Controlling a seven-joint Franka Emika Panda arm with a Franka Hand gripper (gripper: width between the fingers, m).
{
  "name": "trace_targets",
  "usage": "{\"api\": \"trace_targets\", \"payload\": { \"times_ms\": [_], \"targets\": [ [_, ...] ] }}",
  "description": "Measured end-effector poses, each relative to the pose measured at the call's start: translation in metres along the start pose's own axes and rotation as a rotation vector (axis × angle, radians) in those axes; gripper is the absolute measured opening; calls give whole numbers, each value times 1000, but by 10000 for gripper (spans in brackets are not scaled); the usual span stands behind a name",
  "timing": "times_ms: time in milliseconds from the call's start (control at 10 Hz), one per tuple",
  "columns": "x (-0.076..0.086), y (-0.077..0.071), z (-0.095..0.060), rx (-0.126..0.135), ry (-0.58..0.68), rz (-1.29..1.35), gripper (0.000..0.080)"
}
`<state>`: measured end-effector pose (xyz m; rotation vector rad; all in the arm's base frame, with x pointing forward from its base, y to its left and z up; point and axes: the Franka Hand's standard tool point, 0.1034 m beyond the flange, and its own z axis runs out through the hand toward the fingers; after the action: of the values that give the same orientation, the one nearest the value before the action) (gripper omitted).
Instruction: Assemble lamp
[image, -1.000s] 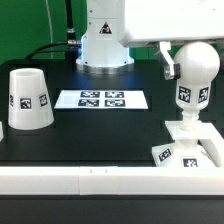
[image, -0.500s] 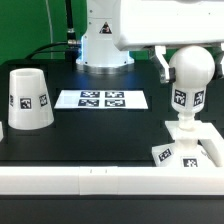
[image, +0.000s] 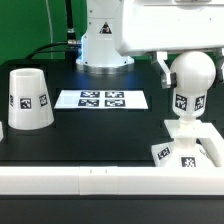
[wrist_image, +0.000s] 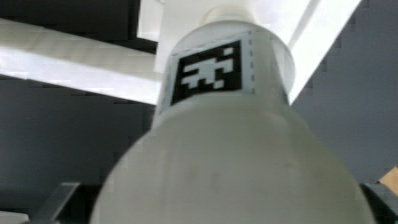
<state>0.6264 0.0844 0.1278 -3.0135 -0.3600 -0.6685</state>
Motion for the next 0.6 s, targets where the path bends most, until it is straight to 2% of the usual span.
{"api": "trace_targets", "payload": {
  "times_ms": [600],
  "targets": [
    [-4,-2,7,-2,9,-3,576]
  ]
}}
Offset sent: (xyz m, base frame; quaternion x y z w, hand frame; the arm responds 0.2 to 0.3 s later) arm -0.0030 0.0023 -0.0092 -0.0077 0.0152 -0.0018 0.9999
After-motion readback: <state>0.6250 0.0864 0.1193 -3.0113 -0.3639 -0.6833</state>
